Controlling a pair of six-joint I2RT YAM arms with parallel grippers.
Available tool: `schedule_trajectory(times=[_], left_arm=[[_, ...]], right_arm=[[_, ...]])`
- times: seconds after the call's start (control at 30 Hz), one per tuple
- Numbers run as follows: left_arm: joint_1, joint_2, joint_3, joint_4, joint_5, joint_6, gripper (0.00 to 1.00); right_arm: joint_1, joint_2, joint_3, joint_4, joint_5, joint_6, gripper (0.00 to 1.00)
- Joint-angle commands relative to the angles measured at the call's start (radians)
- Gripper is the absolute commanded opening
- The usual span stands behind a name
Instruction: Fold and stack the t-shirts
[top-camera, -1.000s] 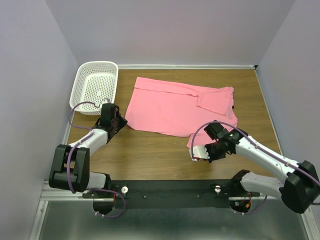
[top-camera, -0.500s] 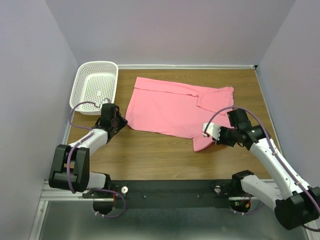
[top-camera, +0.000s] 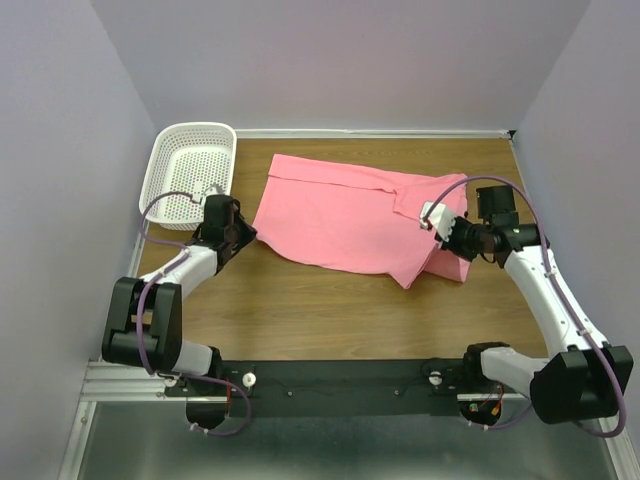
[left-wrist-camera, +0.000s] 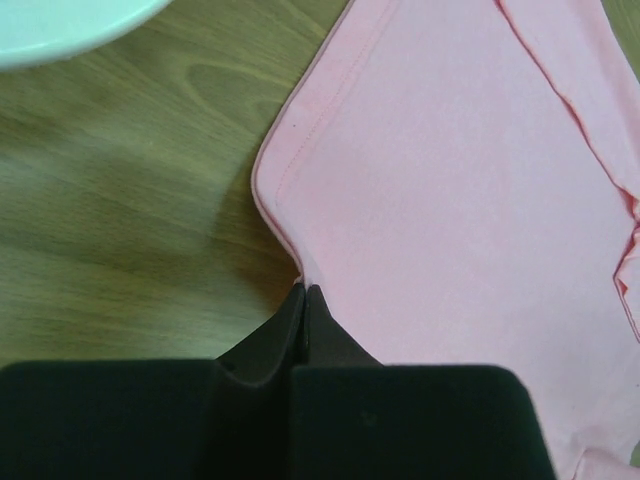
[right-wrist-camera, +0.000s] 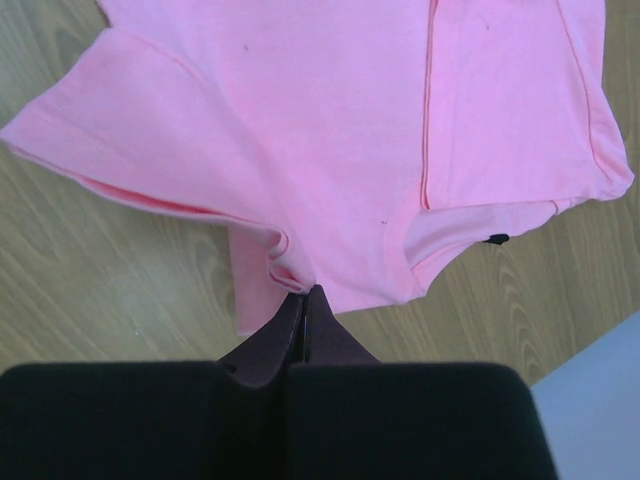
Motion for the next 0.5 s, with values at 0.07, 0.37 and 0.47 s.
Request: schedule_trajectory(times=[0.07, 0.37, 0.47], left_arm=[[-0.001, 0.044, 0.068, -0.009, -0.029, 0.001, 0.0], [0.001, 0.14, 0.169, -0.02, -0.041, -0.002, 0.0], [0.002, 0.172, 0.204, -0.026, -0.047, -0.001, 0.0]], right_arm=[[-0.064, 0.068, 0.076, 0.089, -0.076, 0.044, 0.0], [-0.145, 0.163, 0.147, 0.145, -0.135, 0.073, 0.01], [-0.159, 0.179, 0.156, 0.16, -0.149, 0.076, 0.01]])
